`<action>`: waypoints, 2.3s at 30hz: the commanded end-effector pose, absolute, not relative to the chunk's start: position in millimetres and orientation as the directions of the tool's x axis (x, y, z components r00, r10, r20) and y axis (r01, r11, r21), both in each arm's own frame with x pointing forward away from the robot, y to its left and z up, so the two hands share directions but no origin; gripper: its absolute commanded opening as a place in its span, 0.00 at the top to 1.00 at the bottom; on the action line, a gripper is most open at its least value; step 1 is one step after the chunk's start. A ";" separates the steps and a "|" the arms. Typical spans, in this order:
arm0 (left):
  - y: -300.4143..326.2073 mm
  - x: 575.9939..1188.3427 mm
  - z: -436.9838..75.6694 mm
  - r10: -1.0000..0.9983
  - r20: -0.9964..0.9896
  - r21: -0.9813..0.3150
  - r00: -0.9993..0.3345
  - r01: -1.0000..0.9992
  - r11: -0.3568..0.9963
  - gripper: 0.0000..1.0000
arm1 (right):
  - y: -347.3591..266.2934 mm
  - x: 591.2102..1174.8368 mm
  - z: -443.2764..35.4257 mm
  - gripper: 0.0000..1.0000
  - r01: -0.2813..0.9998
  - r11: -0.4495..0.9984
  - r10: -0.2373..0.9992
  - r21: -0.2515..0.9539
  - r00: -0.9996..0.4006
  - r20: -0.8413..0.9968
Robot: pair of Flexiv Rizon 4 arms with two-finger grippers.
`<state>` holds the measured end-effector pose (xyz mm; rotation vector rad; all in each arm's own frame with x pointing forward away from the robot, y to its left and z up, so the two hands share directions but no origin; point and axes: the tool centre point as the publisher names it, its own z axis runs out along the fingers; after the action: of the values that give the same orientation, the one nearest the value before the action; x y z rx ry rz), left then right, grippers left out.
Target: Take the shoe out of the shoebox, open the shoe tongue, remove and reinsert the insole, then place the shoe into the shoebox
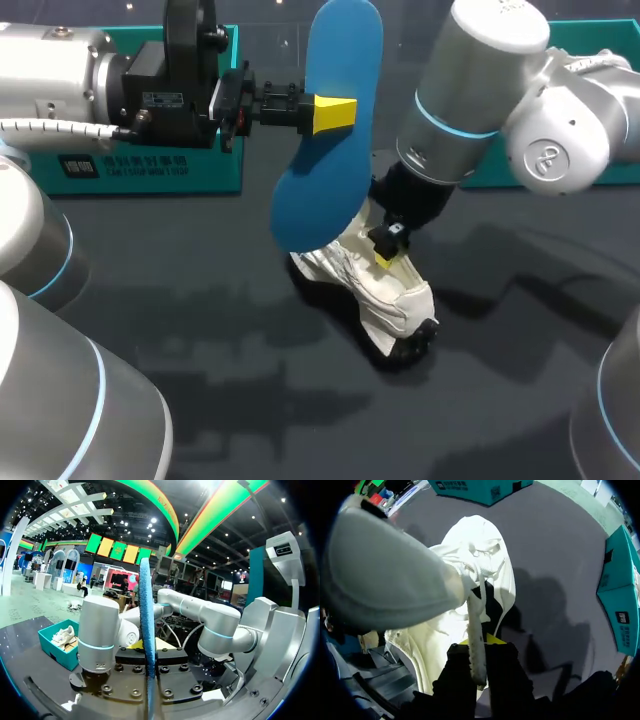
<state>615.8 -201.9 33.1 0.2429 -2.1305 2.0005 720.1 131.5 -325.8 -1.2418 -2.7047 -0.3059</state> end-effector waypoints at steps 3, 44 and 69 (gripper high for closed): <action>-201.7 614.9 32.3 0.021 0.263 -0.963 -0.965 -0.261 0.066 1.00 | 128.0 705.9 -319.9 1.00 0.954 0.275 0.925 0.117 -0.296 0.238; -201.7 614.9 32.3 0.021 0.263 -0.963 -0.965 -0.261 0.066 1.00 | 134.1 713.3 -362.5 1.00 0.988 0.131 0.968 0.080 -0.145 0.207; -201.7 614.9 32.3 0.021 0.263 -0.963 -0.965 -0.261 0.066 1.00 | 129.7 707.5 -391.1 0.07 0.994 0.097 0.963 0.050 -0.106 0.249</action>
<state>615.8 -201.9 33.1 0.2429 -2.1305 2.0005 708.3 129.6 -389.4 -1.9934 -2.2121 -0.3027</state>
